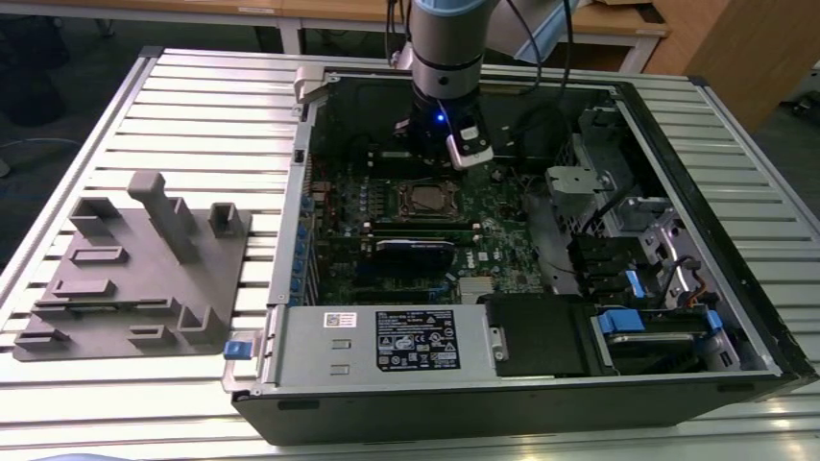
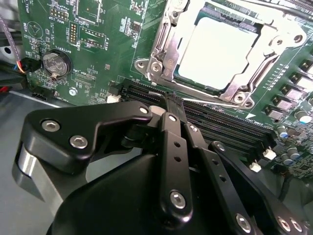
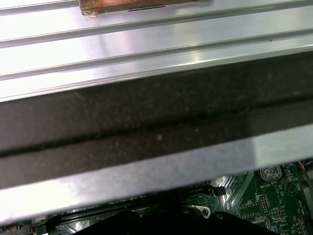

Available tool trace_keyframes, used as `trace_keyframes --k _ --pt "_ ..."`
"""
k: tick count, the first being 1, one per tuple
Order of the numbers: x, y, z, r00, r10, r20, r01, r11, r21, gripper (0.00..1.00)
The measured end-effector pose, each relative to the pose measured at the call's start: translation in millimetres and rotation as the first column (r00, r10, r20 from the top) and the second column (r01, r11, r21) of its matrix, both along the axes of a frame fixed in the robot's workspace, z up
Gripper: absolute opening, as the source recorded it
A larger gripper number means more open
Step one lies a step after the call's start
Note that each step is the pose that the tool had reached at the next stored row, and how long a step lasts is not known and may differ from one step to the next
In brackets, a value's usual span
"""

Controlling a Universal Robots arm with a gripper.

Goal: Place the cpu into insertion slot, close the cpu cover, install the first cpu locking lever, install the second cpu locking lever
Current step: 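Install the first cpu locking lever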

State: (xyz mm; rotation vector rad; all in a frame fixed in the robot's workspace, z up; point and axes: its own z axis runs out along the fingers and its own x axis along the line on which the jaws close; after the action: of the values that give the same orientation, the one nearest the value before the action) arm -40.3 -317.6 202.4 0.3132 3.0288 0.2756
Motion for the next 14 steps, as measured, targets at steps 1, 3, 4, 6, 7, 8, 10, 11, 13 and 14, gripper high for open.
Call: trace_keyframes --k 1,3,4,6,7,8,10,11,13,14 --pt "0.0 0.1 -0.1 1.0 0.0 0.0003 0.0 1.0 0.0001 0.11" --pt "0.0 0.4 -0.1 1.0 -0.001 0.0008 0.001 1.0 0.0 0.11" --pt "-0.1 0.8 -0.1 1.0 -0.001 0.0009 0.001 1.0 -0.0001 0.11" --pt "-0.2 1.5 -0.1 1.0 -0.001 0.001 0.001 1.0 -0.0003 0.11" --pt "-0.3 1.8 -0.1 1.0 -0.001 0.0011 0.001 1.0 -0.0003 0.11" --pt "-0.5 2.2 -0.1 1.0 -0.001 0.0011 0.001 1.0 -0.0002 0.11" --pt "-0.7 2.8 -0.1 1.0 -0.001 0.001 0.001 1.0 -0.0003 0.11" --pt "-0.8 3.0 -0.1 1.0 -0.001 0.0011 0.001 1.0 -0.0003 0.11" --pt "-1.0 3.4 -0.1 1.0 -0.001 0.0012 0.001 1.0 -0.0001 0.11" --pt "-1.2 3.5 -0.1 1.0 -0.001 0.0014 0.001 1.0 -0.0001 0.11"
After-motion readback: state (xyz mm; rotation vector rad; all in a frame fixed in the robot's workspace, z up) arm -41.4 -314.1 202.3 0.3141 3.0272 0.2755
